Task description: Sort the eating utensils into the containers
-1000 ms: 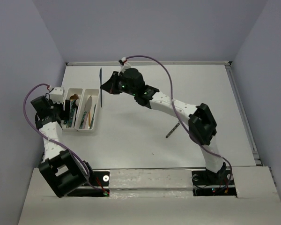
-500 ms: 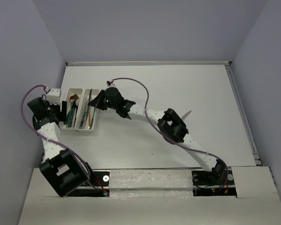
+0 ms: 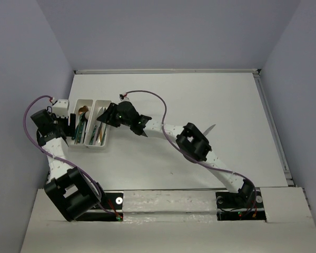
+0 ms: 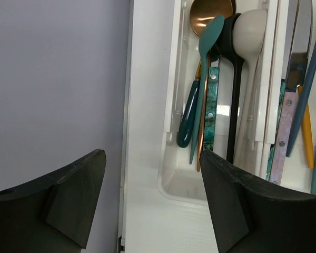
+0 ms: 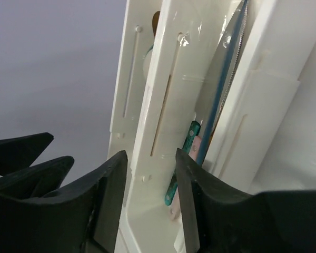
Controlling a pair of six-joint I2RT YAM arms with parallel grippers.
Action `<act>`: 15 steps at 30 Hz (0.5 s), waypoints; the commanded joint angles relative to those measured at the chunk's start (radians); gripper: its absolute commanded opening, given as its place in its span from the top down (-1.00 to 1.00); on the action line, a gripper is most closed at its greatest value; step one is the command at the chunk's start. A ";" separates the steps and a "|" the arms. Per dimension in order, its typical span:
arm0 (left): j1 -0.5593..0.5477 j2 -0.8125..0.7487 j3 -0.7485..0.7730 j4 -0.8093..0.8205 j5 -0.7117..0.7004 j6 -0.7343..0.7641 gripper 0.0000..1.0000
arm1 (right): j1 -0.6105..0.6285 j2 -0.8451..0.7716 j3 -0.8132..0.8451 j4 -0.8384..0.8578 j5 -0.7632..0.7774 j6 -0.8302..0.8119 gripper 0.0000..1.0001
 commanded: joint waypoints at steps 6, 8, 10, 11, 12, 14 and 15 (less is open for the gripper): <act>0.006 -0.028 0.009 -0.011 0.018 0.029 -0.69 | 0.008 -0.262 -0.076 -0.081 0.023 -0.290 -0.01; 0.006 -0.036 0.004 -0.015 0.014 0.044 -0.69 | 0.008 -0.407 -0.156 -0.145 0.085 -0.473 0.00; 0.006 -0.054 -0.011 -0.015 0.006 0.060 -0.69 | 0.008 -0.513 -0.197 -0.391 0.285 -0.583 -0.03; 0.006 -0.069 -0.019 -0.009 -0.002 0.075 -0.70 | 0.008 -0.616 -0.260 -0.471 0.365 -0.634 -0.10; 0.004 -0.070 -0.026 -0.003 -0.005 0.081 -0.70 | -0.008 -0.670 -0.306 -0.553 0.432 -0.634 -0.15; 0.006 -0.080 -0.045 0.009 -0.005 0.084 -0.72 | -0.047 -0.774 -0.419 -0.757 0.544 -0.591 -0.29; 0.006 -0.077 -0.048 0.020 0.003 0.081 -0.72 | -0.110 -0.863 -0.544 -0.820 0.546 -0.523 -0.41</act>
